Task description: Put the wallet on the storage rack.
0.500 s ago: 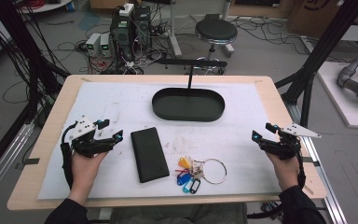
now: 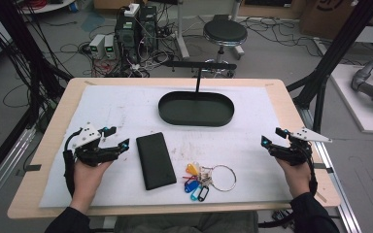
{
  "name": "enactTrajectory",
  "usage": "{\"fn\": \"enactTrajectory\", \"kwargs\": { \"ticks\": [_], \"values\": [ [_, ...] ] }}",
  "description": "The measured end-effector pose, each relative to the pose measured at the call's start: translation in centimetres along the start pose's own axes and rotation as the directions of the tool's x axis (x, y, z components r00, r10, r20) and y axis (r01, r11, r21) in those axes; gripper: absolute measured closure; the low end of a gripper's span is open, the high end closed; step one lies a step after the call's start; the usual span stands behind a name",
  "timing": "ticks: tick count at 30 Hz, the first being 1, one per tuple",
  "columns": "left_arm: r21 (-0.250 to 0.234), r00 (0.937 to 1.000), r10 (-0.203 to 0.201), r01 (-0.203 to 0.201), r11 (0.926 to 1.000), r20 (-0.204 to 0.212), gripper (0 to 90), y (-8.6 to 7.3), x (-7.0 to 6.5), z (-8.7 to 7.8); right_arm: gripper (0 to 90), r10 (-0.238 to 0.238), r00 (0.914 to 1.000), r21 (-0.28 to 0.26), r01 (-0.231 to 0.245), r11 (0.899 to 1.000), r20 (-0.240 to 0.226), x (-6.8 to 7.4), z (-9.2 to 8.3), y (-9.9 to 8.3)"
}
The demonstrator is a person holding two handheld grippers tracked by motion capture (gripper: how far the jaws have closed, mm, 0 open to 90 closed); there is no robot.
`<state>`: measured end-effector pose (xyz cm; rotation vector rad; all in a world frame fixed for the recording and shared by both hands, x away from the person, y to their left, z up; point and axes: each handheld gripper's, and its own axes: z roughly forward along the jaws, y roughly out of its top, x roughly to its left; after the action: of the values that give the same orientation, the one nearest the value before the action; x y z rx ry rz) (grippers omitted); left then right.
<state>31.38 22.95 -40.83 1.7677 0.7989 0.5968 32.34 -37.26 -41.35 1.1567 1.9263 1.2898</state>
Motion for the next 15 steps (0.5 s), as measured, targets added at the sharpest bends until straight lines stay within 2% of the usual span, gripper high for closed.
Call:
{"fn": "enactTrajectory", "kwargs": {
  "ticks": [2,3,4,5,6,8,9,10,11,12,13,14,15],
  "values": [
    [0.015,0.9992,-0.008,0.007,0.9999,0.04,33.3,-0.3,0.2,0.1,28.2,-0.006,1.0,-0.002,0.006,1.0,0.001,0.1,0.0,0.0],
    [0.033,0.9963,-0.005,0.002,0.9995,0.085,34.6,-0.6,-0.2,0.1,28.2,-0.008,1.0,-0.001,0.008,1.0,0.0,0.2,-0.1,0.0],
    [0.033,0.9963,-0.005,0.002,0.9995,0.085,35.5,-0.6,-0.2,0.1,28.2,-0.008,1.0,-0.001,0.008,1.0,0.0,0.2,-0.1,0.0],
    [0.052,0.9912,0.007,-0.014,0.9985,0.132,36.7,-1.0,-0.9,0.0,28.2,-0.003,1.0,-0.003,0.003,1.0,-0.003,0.1,-0.1,0.0],
    [0.052,0.9912,0.007,-0.014,0.9985,0.132,38.1,-1.0,-0.9,0.0,28.2,-0.001,1.0,-0.004,0.001,1.0,-0.001,0.1,-0.1,0.0],
    [0.076,0.9818,0.042,-0.057,0.9955,0.185,42.2,-1.4,-1.9,-0.2,28.2,0.001,1.0,-0.005,-0.001,1.0,0.001,0.0,-0.1,0.0],
    [0.094,0.9708,0.075,-0.098,0.9907,0.228,42.4,-1.8,-3.0,-0.5,28.1,0.004,1.0,0.0,-0.004,1.0,0.001,0.0,0.0,0.0],
    [0.094,0.9708,0.075,-0.098,0.9907,0.228,42.4,-1.8,-3.0,-0.5,28.1,0.004,1.0,0.0,-0.004,1.0,0.001,0.0,0.0,0.0],
    [0.112,0.9631,0.082,-0.114,0.9872,0.256,42.4,-2.3,-3.8,-0.8,28.2,0.0,1.0,0.001,0.0,1.0,0.001,0.0,0.0,0.0],
    [0.112,0.9631,0.082,-0.114,0.9872,0.256,42.3,-2.3,-3.8,-0.8,28.2,0.0,1.0,0.001,0.0,1.0,0.001,0.0,0.0,0.0],
    [0.127,0.9543,0.085,-0.126,0.9838,0.287,42.3,-3.1,-4.5,-1.1,28.1,-0.001,1.0,0.001,0.001,1.0,0.001,0.1,0.0,0.0],
    [0.127,0.9543,0.085,-0.126,0.9838,0.287,42.0,-3.1,-4.5,-1.1,28.1,-0.001,1.0,0.001,0.001,1.0,0.001,0.1,0.0,0.0],
    [0.135,0.9513,0.089,-0.133,0.9819,0.295,41.6,-3.4,-4.8,-1.1,28.2,-0.005,1.0,-0.002,0.005,1.0,0.002,0.1,0.0,0.0]
  ]
}}
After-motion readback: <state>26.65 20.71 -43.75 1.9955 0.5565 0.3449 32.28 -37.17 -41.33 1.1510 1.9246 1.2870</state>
